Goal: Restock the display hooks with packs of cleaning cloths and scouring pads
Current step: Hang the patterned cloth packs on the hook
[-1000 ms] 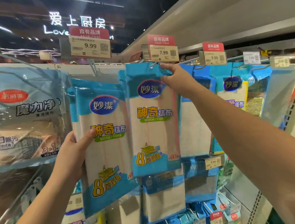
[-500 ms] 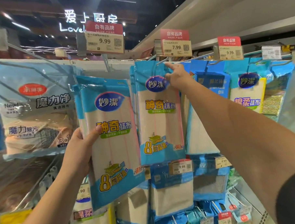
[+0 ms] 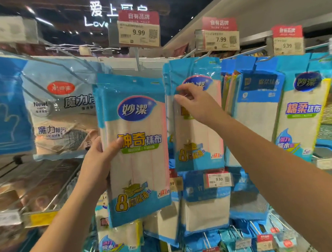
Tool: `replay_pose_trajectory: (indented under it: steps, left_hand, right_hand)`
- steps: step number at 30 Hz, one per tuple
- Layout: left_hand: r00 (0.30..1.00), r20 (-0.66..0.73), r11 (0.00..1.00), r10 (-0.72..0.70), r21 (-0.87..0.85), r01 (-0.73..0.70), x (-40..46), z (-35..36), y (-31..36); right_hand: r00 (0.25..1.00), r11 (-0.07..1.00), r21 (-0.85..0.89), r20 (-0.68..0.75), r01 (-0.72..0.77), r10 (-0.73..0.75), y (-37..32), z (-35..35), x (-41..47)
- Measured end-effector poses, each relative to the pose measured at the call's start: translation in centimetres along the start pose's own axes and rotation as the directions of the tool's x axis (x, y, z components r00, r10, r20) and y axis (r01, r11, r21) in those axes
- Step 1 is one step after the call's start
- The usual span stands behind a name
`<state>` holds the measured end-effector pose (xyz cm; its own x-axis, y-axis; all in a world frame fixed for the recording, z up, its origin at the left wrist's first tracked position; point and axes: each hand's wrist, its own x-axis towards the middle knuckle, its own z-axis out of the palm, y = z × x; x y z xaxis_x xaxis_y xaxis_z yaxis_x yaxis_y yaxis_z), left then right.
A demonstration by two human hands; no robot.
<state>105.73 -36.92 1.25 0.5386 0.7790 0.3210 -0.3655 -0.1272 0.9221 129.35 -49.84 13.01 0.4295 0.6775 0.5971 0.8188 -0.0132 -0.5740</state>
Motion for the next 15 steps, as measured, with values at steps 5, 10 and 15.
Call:
replay_pose_trajectory:
  steps: [5, 10, 15]
  left_hand:
    - [0.994, 0.105, 1.0, -0.009, -0.008, 0.01, -1.0, 0.9, 0.1]
    - [0.99, 0.137, 0.998, -0.043, -0.047, 0.05, -1.3, 2.2, 0.1]
    - [0.983, 0.159, 0.993, -0.088, -0.061, 0.099, -1.0, 4.3, 0.3]
  right_hand:
    - [0.999, 0.982, 0.185, 0.0, -0.039, 0.039, -2.2, 1.0, 0.6]
    - [0.988, 0.984, 0.161, -0.15, 0.071, -0.046, -1.7, 0.0, -0.7]
    - [0.99, 0.932, 0.361, -0.128, -0.014, 0.065, -0.9, -1.7, -2.1]
